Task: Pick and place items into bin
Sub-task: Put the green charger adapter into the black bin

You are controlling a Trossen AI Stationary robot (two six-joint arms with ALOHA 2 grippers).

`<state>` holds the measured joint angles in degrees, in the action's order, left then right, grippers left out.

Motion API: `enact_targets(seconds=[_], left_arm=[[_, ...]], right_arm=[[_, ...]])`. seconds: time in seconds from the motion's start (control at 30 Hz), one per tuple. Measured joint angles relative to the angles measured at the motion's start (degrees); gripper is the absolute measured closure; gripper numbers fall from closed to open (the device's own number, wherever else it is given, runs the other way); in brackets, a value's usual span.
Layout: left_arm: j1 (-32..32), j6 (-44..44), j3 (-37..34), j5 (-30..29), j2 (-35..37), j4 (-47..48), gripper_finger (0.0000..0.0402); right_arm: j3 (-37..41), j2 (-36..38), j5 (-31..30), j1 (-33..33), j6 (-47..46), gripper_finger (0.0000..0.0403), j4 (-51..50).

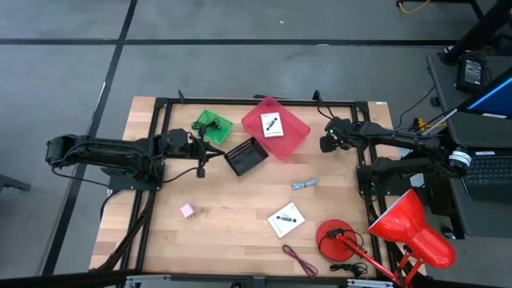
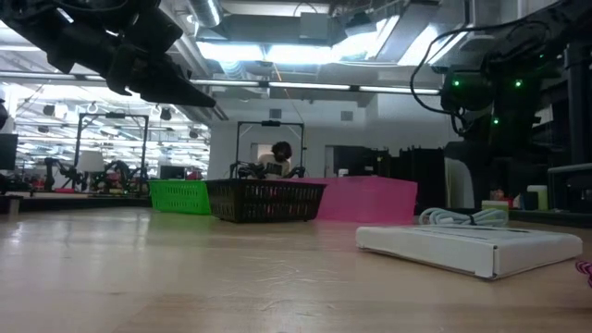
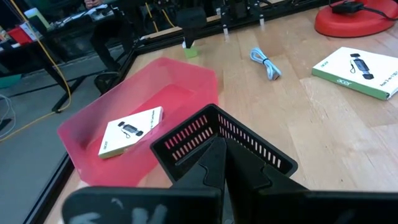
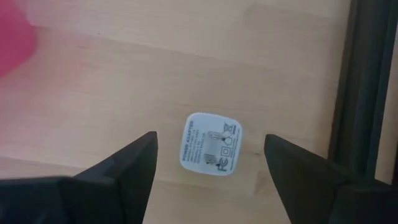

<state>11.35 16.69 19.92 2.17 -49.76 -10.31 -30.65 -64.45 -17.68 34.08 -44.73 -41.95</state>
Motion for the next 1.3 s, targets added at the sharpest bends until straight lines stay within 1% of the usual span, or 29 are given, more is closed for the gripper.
enact_targets(seconds=[0.23,0.47,0.63,0.83,1.0,1.2,1.3], left_arm=[[0.00,0.00,0.00,0.00,0.00,0.00,0.0398],[0.01,0.00,0.00,-0.01,0.00,0.00,0.0398],[0.00,0.00,0.00,-0.01,0.00,0.01,0.0398],[0.00,0.00,0.00,-0.01,0.00,0.02,0.0398],[0.01,0.00,0.00,0.00,0.00,0.02,0.0398],[0.00,0.00,0.00,-0.02,0.00,0.02,0.0398],[0.00,0.00,0.00,-0.11,0.00,0.02,0.0398]], right_arm=[[0.00,-0.94,0.57,0.33,0.00,0.0158,0.10],[0.00,-5.24,0.90,0.33,1.26,0.0162,2.51],[0.00,-6.49,0.90,0.33,1.70,0.0171,2.79],[0.00,-6.27,0.75,0.33,1.96,0.0200,2.67],[0.00,-6.27,-2.07,0.31,4.83,0.0233,3.01],[-0.03,-6.23,-2.01,0.31,6.36,0.0277,3.21],[-0.09,-6.16,-0.75,0.31,7.46,0.0282,3.29]])
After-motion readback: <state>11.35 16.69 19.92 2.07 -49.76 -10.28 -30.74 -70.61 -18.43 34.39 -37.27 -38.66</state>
